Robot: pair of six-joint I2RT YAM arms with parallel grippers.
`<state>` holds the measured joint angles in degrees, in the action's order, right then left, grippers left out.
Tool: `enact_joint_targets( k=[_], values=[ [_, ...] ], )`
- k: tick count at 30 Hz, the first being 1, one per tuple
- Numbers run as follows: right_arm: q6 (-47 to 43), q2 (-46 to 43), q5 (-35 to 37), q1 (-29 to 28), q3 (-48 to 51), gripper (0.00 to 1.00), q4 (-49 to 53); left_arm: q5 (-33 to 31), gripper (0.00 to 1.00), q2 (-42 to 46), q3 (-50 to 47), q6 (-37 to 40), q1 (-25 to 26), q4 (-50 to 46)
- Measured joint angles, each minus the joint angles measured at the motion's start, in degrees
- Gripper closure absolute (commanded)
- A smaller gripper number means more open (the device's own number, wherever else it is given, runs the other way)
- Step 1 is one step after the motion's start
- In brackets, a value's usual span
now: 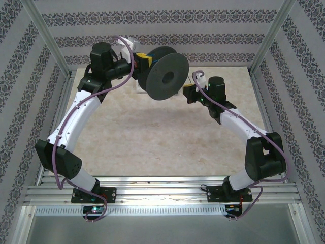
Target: Wrap the cables
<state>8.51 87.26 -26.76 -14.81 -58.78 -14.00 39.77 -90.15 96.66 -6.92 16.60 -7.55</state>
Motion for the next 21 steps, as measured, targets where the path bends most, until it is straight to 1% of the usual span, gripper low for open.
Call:
enact_joint_targets(
  k=[3,6,8,14,21],
  values=[
    [-0.2,0.0,1.9,-1.8,-0.7,1.00,1.3,-1.4,1.00,0.0,-0.1,-2.2,-0.3,1.3],
    [-1.1,0.0,5.6,-4.5,-0.8,1.00,2.1,-3.0,1.00,-0.3,0.3,-4.6,-0.6,1.7],
    [-1.4,0.0,9.4,-6.6,-0.8,1.00,2.8,-4.3,1.00,-1.6,2.2,-6.3,-0.8,1.6],
    [-4.5,0.0,17.3,-12.7,-1.6,1.00,3.5,-8.1,1.00,-7.0,6.8,-11.4,-1.0,1.5],
    [-7.3,0.5,21.7,-16.6,-3.1,1.00,4.0,-11.5,1.00,-10.4,8.9,-14.5,-0.6,-0.1]
  ],
)
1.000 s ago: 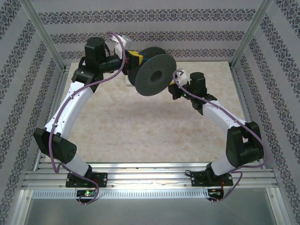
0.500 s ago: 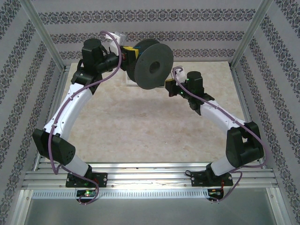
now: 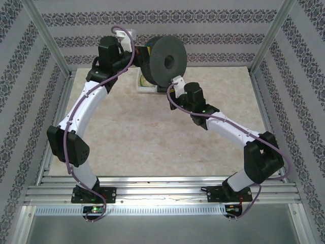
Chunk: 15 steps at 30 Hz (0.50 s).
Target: Wrap the cables
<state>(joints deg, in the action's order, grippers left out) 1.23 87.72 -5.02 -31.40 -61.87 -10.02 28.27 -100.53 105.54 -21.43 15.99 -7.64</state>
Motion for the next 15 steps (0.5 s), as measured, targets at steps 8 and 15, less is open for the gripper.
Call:
enact_joint_targets(
  k=[8,15],
  values=[
    [-0.3,2.2,0.7,-2.2,-4.3,1.00,0.9,-7.2,1.00,-2.6,5.7,3.3,3.2,-5.6],
    [1.5,3.1,0.9,-2.2,-5.9,1.00,2.6,-17.6,1.00,-3.7,9.6,11.2,6.9,-10.2]
  ],
)
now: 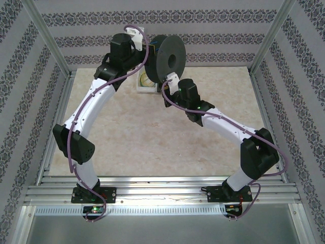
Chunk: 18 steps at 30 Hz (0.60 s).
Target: Wrap the cables
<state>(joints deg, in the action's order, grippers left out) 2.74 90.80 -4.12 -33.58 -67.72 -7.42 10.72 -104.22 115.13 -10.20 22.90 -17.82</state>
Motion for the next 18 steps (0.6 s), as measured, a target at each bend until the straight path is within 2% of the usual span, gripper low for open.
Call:
enact_joint_targets(
  k=[11,18],
  values=[
    [9.4,0.0,-5.6,0.2,0.0,1.00,-0.1,-15.0,1.00,-1.4,1.9,10.0,5.5,-1.1],
    [21.0,0.4,-10.9,1.6,0.7,1.00,-5.5,-19.7,1.00,-2.3,3.0,13.0,8.2,0.9]
  ],
)
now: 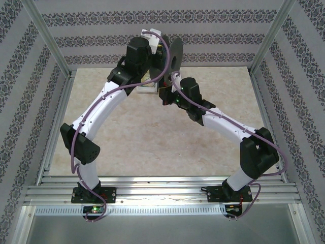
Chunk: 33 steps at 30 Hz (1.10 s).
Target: Wrap the cables
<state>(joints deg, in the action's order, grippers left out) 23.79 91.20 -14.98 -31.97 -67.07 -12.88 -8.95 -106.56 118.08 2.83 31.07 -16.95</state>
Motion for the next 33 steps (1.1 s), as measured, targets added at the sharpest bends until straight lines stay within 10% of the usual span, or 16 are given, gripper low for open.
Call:
enact_joint_targets(
  k=[18,23,33],
  values=[
    [22.9,4.5,-7.2,3.0,3.5,1.00,-20.8,-7.9,1.00,-1.6,-0.6,8.1,3.6,7.1],
    [24.8,5.1,-7.5,3.1,4.3,0.89,-23.7,-9.8,1.00,-1.6,-1.3,10.6,4.8,8.5],
    [18.8,4.9,-7.0,2.3,5.6,1.00,-21.6,-10.6,1.00,-2.5,-2.4,12.2,5.3,8.4]
  ],
)
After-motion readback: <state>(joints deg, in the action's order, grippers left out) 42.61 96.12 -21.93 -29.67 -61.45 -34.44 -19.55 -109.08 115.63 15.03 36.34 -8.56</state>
